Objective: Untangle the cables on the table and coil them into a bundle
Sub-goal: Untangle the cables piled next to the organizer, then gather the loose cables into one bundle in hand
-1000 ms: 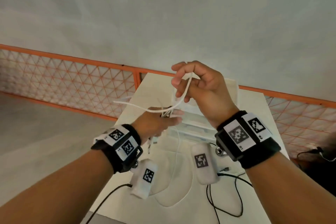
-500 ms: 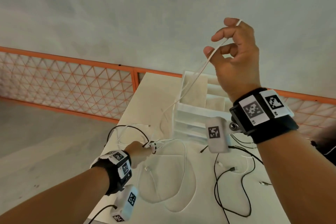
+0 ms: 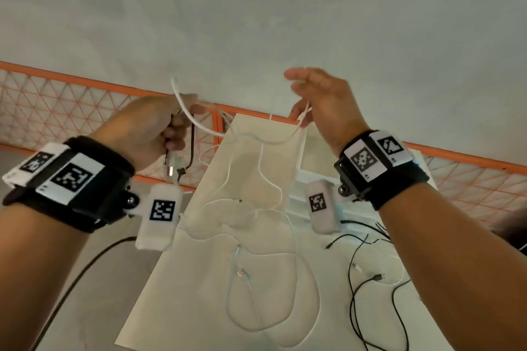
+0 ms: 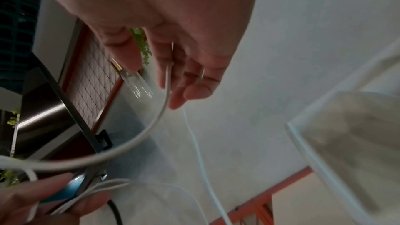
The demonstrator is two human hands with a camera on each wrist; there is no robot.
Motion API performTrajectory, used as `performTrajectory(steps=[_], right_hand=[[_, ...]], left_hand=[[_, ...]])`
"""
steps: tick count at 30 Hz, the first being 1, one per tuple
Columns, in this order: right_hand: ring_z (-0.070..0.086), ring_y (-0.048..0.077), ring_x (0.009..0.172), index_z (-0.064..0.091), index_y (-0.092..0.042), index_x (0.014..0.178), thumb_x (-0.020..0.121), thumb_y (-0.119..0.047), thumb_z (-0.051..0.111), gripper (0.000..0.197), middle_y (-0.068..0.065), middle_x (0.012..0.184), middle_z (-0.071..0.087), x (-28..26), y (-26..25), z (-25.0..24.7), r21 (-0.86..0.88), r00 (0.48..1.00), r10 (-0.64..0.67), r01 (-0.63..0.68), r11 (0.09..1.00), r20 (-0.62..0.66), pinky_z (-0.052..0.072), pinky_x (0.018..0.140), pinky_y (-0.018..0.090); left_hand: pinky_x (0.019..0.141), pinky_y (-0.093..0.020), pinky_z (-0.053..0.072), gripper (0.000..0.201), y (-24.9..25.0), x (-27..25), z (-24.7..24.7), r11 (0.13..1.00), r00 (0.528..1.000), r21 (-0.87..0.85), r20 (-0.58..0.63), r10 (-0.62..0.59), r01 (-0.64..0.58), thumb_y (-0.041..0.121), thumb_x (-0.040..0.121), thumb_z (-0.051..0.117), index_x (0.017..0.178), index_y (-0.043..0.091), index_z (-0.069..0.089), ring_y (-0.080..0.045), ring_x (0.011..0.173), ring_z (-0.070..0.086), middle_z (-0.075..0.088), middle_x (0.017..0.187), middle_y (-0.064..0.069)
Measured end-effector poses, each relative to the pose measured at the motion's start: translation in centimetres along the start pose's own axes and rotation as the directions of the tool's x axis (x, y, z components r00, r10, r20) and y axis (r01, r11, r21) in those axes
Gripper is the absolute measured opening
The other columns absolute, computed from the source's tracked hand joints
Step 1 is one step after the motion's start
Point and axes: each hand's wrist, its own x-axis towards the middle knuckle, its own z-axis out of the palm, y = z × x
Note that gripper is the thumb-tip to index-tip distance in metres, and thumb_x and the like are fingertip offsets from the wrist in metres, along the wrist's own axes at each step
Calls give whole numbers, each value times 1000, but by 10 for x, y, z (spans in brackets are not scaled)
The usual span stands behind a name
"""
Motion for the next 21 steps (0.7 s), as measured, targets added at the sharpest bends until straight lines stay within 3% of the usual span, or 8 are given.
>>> performTrajectory(steps=[3, 6, 9, 11, 14, 16, 18, 21], right_hand=[[66, 18, 67, 64, -22, 127, 95, -21, 54, 34, -8, 142, 52, 23, -5, 3, -72, 984, -126, 117, 990, -124, 46, 58, 22], [66, 28, 108, 51, -21, 143, 95, -26, 53, 48, -10, 150, 39, 33, 16, 14, -130, 985, -98, 80, 988, -141, 55, 72, 21], [51, 36, 134, 36, -23, 152, 88, -41, 49, 69, -2, 162, 25, 29, 59, 24, -257, 987, 110, -136, 957, -115, 44, 110, 48], [49, 36, 136, 28, -22, 156, 95, -42, 49, 68, 7, 162, 29, 19, 85, 27, -439, 954, 295, -243, 865, 51, 42, 111, 48], [41, 29, 142, 28, -26, 157, 101, -37, 46, 60, 7, 160, 36, -3, 92, 33, -640, 857, 458, -219, 736, 234, 36, 112, 39], [47, 26, 136, 37, -27, 153, 95, -30, 51, 59, 8, 147, 51, -11, 70, 38, -533, 907, 366, -207, 820, 210, 37, 104, 34], [63, 16, 100, 42, -32, 148, 84, -25, 59, 67, 2, 104, 68, -15, 42, 45, -296, 947, 223, -150, 943, 231, 42, 86, 28], [51, 1, 52, 46, -39, 140, 81, -12, 70, 70, -19, 58, 56, -19, 16, 57, -177, 901, 94, -20, 984, 423, 42, 60, 16]], left_hand=[[44, -23, 22, 16, 2, 7, -6, 999, 997, -37, -65, 32, -34, 14, 93, 54, 86, 8, 67, -10, 48, 23, 31, 57, 5], [47, -26, 20, 21, -4, 11, -7, 996, 994, -86, -112, 14, -24, 10, 91, 51, 73, 15, 57, -11, 49, 21, 30, 57, 4], [46, -25, 23, 11, -5, 16, -11, 983, 988, -174, -149, 26, -52, 11, 91, 51, 81, 15, 54, -11, 48, 22, 32, 55, 5], [46, -26, 25, 9, -3, 18, -14, 980, 985, -184, -165, 41, -72, 13, 90, 54, 81, 15, 55, -11, 47, 23, 33, 55, 6], [44, -25, 24, 13, 2, 19, -14, 995, 994, -85, -101, 46, -55, 18, 93, 52, 88, 12, 62, -11, 47, 23, 33, 54, 7], [42, -24, 22, 22, 3, 18, -10, 998, 998, 56, -37, 41, -38, 21, 97, 50, 90, 9, 67, -11, 48, 23, 33, 51, 8], [42, -23, 22, 24, 2, 14, -3, 969, 1000, 248, 25, 10, -16, 22, 98, 52, 91, 7, 69, -10, 48, 27, 36, 49, 9], [46, -25, 27, 32, -1, 5, 14, 873, 995, 487, 97, -36, -16, 31, 99, 53, 87, 7, 69, -10, 48, 33, 44, 52, 7]])
